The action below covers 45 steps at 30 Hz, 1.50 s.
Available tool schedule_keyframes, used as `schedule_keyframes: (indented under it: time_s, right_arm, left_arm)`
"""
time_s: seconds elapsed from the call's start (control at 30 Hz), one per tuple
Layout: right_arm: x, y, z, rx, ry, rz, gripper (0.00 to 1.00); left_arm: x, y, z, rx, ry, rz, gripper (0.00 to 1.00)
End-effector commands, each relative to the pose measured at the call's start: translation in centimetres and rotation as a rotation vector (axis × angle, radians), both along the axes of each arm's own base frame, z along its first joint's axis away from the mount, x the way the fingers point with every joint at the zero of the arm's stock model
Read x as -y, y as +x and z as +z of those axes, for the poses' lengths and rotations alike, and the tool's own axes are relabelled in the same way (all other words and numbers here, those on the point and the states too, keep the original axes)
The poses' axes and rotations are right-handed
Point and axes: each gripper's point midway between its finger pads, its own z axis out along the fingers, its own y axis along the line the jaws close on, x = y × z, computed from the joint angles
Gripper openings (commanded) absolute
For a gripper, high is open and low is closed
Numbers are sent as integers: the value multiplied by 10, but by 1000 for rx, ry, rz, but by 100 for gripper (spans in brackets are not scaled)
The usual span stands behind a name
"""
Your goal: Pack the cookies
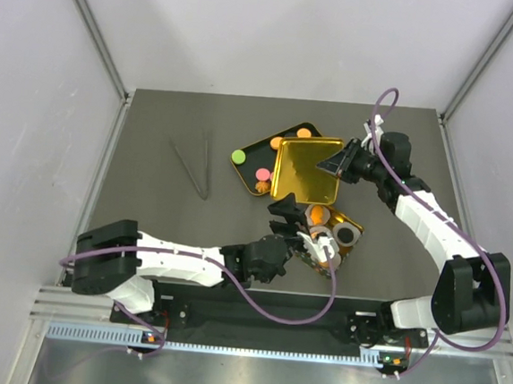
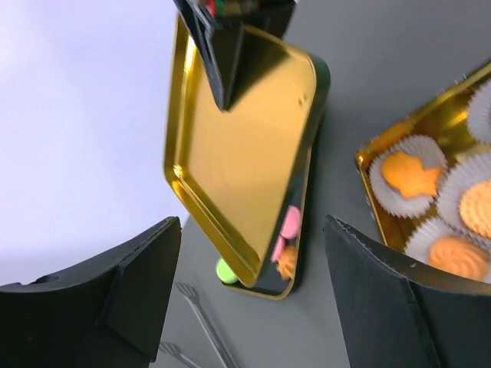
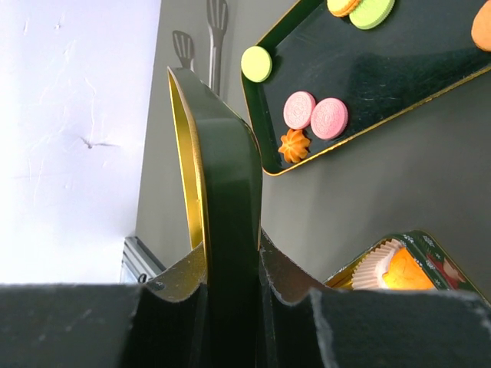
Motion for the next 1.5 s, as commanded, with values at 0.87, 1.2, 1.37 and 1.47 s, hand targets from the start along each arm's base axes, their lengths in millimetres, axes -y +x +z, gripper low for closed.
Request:
schedule_keyframes:
  time_s: [0.87,1.2,1.37,1.47]
  right_arm:
    - [11,-3,38,63,55,-30,0]
    - [10,-9,32,52,56,-18,1]
    - [11,-10,32,56,52,-21,2]
    - [12,-10,32,58,50,-23,5]
  left_arm:
    - [19,69,50,500,-51,103,68]
    - [18,76,70,580,-113,144,46]
    - [14,80,82,590,-158,178,35]
    - [15,82,84,580,-167,180,27]
